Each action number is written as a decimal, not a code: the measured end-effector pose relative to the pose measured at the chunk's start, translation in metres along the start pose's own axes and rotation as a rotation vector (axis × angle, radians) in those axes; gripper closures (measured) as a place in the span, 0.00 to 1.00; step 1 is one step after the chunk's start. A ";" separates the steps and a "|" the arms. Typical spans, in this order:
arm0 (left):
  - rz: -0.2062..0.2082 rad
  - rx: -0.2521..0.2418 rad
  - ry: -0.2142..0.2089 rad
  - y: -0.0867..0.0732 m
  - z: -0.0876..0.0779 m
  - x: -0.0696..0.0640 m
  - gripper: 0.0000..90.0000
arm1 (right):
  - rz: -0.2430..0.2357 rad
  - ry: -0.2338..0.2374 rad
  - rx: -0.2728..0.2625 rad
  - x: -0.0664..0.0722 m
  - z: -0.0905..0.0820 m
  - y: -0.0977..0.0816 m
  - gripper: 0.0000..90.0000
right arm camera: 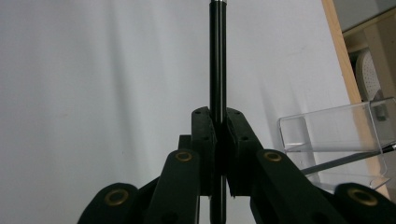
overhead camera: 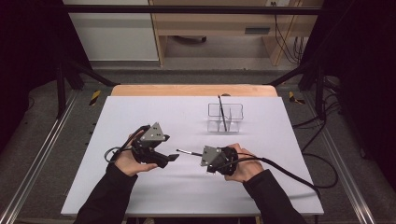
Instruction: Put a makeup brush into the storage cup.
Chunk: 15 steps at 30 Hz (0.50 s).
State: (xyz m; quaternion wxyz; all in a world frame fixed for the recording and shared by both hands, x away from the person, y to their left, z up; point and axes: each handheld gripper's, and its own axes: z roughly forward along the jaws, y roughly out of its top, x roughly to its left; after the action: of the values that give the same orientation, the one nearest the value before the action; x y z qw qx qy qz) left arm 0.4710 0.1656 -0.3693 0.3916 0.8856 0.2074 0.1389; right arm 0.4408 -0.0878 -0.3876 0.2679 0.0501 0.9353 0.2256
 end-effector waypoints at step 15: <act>-0.136 -0.070 0.069 -0.027 0.005 -0.003 0.22 | 0.149 -0.016 -0.078 -0.003 0.000 -0.021 0.93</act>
State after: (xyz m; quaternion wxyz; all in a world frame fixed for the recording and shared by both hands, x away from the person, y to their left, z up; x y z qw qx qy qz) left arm 0.4639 0.1773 -0.3928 0.4234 0.8501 0.2752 0.1495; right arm 0.4443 -0.1070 -0.3958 0.2598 0.1110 0.9172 0.2810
